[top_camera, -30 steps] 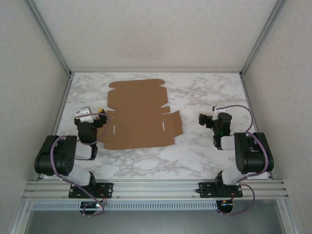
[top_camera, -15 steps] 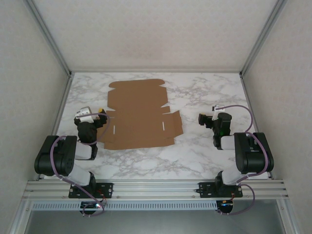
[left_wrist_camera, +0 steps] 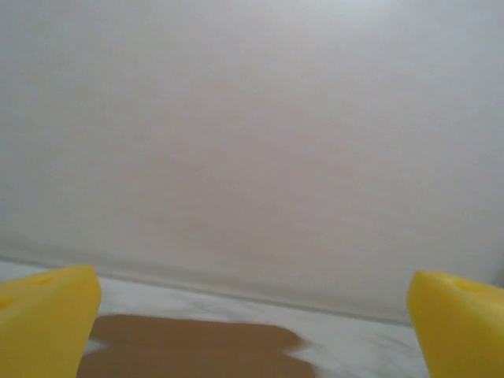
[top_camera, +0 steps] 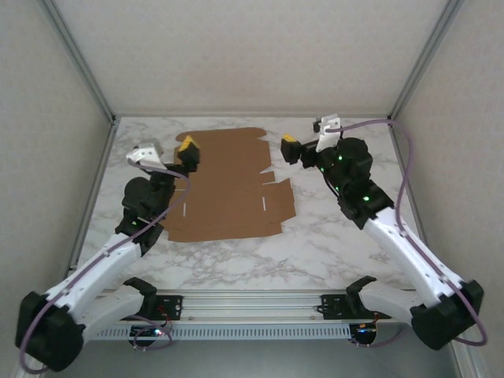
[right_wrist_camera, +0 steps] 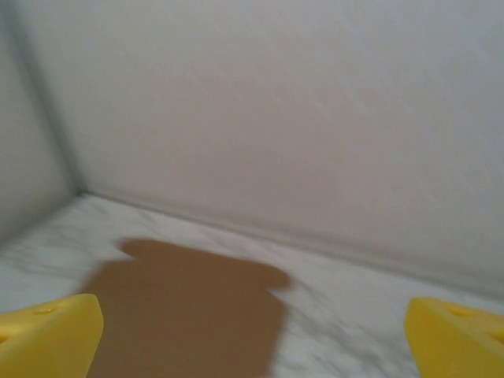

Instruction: Fold the paper box

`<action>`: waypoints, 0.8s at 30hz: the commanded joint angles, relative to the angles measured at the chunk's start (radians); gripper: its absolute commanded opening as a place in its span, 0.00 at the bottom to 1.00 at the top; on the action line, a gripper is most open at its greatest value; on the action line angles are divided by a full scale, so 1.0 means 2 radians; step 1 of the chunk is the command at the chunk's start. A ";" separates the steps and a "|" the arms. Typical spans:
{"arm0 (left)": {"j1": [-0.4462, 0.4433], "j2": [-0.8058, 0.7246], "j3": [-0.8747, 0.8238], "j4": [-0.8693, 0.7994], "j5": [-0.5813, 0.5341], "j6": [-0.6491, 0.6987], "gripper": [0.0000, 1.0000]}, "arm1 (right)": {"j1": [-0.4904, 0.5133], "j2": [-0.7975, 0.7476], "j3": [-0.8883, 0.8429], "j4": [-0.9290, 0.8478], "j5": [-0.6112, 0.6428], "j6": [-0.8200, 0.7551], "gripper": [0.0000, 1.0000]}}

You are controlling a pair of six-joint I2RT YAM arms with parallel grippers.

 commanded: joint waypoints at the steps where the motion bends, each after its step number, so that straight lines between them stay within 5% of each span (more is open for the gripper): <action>1: -0.045 -0.026 0.090 -0.273 -0.053 -0.098 0.99 | 0.009 -0.022 0.085 -0.223 0.101 0.152 0.99; 5: -0.036 -0.024 0.153 -0.468 -0.111 -0.214 1.00 | -0.033 -0.023 0.079 -0.240 -0.018 0.182 0.99; 11: -0.025 -0.081 0.055 -0.416 0.015 -0.265 1.00 | -0.030 0.102 0.071 -0.261 0.018 0.211 0.99; 13: -0.025 -0.076 0.047 -0.435 0.015 -0.276 1.00 | -0.035 0.154 0.078 -0.245 -0.019 0.164 0.99; 17: -0.027 -0.082 0.007 -0.416 0.052 -0.260 1.00 | -0.075 0.275 0.118 -0.216 -0.123 0.187 0.99; 20: -0.028 -0.083 -0.008 -0.410 0.055 -0.252 1.00 | -0.080 0.374 0.179 -0.237 -0.121 0.189 0.99; 24: -0.029 -0.091 -0.015 -0.413 0.059 -0.254 1.00 | -0.102 0.458 0.229 -0.250 -0.201 0.158 0.91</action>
